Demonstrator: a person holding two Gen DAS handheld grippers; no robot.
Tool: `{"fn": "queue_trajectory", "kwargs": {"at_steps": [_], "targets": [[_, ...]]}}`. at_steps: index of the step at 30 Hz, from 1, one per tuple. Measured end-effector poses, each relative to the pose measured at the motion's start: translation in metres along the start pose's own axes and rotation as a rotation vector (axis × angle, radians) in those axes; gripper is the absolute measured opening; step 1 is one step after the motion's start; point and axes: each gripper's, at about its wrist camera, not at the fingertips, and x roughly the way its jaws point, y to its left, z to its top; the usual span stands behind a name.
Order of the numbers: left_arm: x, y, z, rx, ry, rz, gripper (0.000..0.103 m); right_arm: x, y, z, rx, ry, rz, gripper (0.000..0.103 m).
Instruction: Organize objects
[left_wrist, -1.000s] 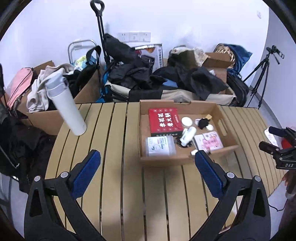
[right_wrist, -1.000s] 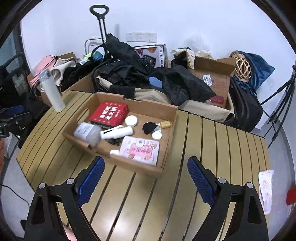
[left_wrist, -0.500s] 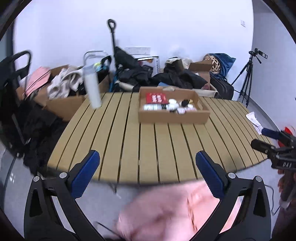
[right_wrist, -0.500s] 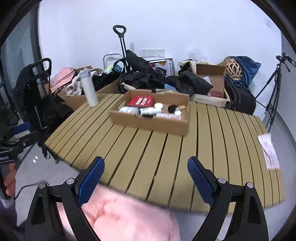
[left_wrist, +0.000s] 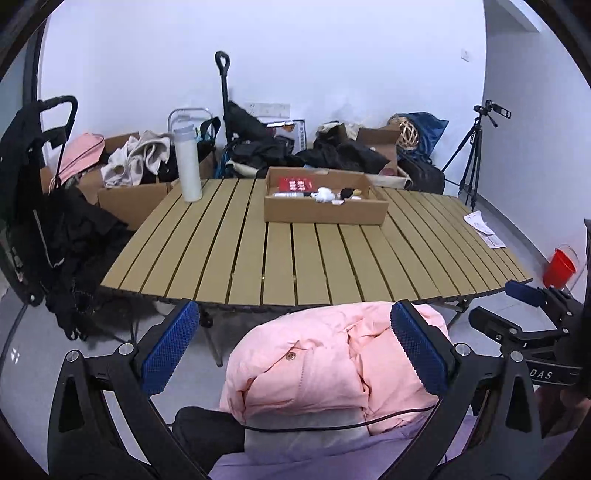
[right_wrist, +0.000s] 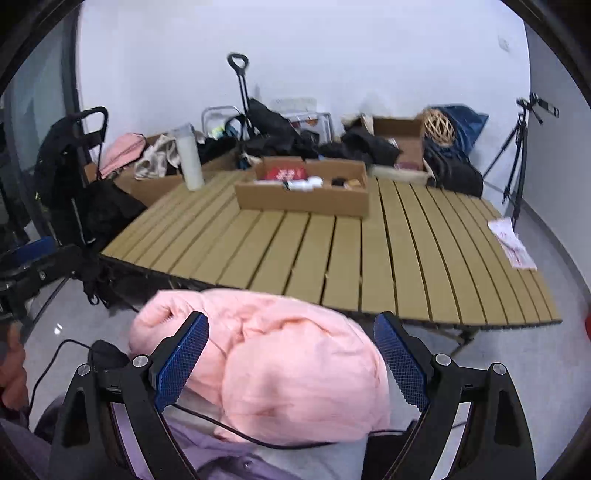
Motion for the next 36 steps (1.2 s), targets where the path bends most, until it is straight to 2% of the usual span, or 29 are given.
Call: {"fn": "queue_trajectory", "kwargs": {"at_steps": [8,17,36], "targets": [[-0.005,-0.005,-0.003,0.008,-0.007,-0.001,0.103,-0.005,0.006,0.003,0.008,-0.022,-0.014,0.093],[-0.004,-0.009,-0.004,0.013,0.001,-0.003,0.103,-0.001,0.015,-0.001,-0.019,-0.008,-0.005,0.093],[-0.003,-0.01,-0.003,0.023,0.011,-0.007,0.103,-0.006,0.012,0.001,-0.006,-0.014,0.01,0.093]]}}
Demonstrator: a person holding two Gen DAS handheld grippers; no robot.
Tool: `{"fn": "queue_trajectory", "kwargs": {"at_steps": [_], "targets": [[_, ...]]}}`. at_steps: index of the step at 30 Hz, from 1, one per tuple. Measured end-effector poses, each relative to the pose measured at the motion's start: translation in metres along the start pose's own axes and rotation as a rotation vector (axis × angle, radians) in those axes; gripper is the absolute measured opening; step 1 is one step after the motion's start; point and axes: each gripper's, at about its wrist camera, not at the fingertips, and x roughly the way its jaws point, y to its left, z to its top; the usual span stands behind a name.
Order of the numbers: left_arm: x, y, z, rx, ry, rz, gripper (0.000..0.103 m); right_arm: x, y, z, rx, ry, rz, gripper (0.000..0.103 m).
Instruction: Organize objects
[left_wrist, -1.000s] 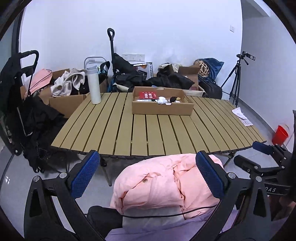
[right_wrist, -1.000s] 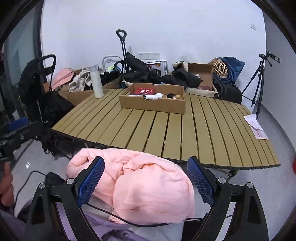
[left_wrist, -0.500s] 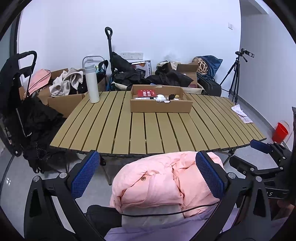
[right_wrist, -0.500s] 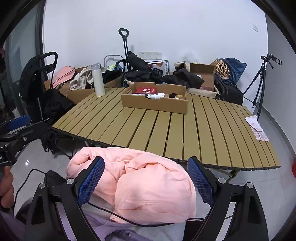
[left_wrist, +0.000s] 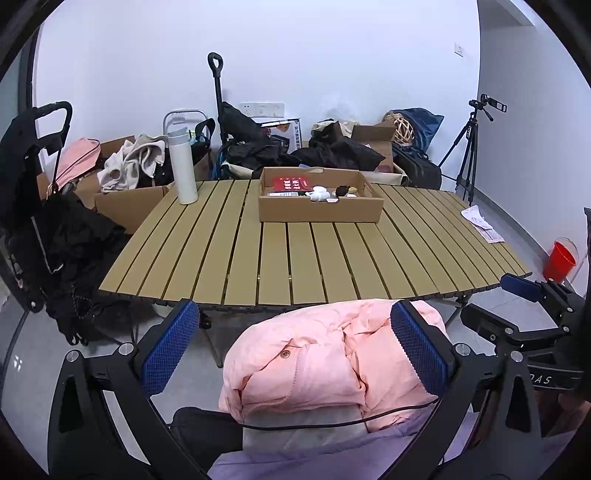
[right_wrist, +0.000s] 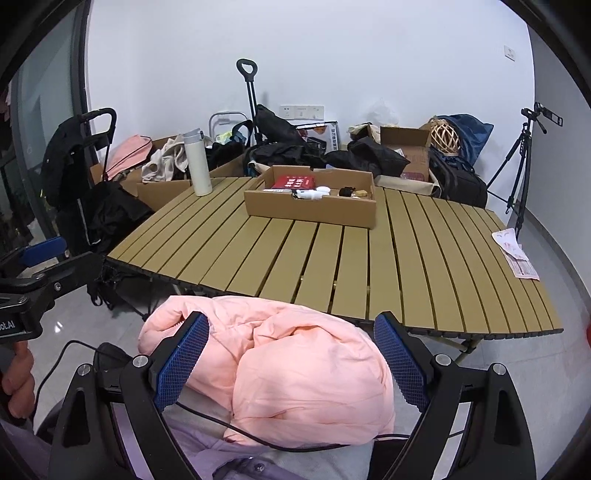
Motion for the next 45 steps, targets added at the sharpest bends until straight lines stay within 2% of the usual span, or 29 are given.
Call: {"fn": "queue_trajectory", "kwargs": {"at_steps": [31,37,45], "targets": [[-0.002,-0.004,-0.001,0.013,0.004,-0.002,0.103,-0.003,0.004,-0.001,-0.001,0.001,0.014,0.093],[0.009,-0.003,-0.001,0.012,0.078,-0.007,0.103,0.0,0.001,0.0,0.018,0.016,0.009,0.093],[0.017,0.002,-0.005,-0.015,0.108,0.007,0.103,0.002,0.0,-0.001,0.013,0.032,0.002,0.093]]}}
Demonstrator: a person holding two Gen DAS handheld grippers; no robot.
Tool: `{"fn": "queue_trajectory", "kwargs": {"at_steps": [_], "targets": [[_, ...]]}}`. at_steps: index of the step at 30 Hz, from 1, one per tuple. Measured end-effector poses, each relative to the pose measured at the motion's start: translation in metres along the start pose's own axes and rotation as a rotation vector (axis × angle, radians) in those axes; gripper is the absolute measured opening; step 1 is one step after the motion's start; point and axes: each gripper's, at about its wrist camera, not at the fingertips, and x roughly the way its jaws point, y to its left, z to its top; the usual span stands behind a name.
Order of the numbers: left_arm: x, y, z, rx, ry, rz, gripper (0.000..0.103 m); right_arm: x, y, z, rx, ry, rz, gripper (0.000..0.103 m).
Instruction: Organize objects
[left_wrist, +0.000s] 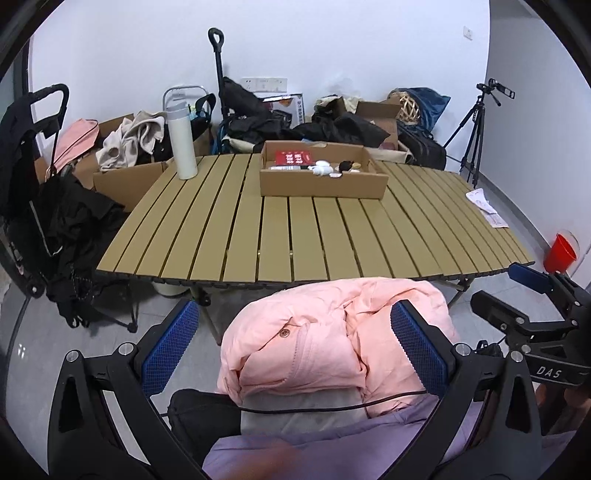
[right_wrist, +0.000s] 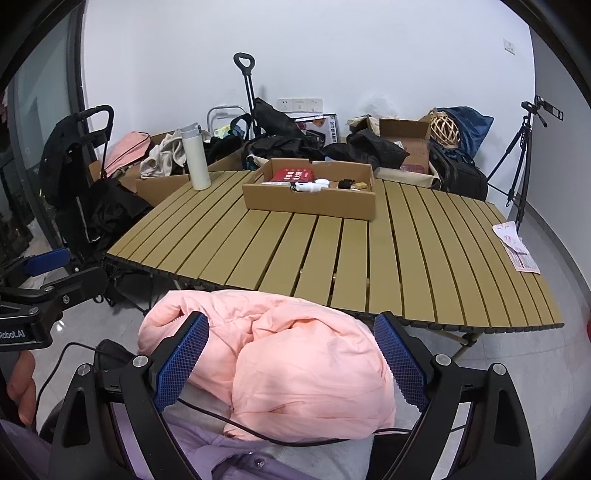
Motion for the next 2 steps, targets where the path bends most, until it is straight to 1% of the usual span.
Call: {"fn": "queue_trajectory", "kwargs": {"at_steps": [2], "targets": [[0.0008,-0.0046,-0.0032,0.041,-0.006,-0.02,0.103,0.0024,-0.0025,-0.0002,0.005,0.009,0.004,0.093]]}}
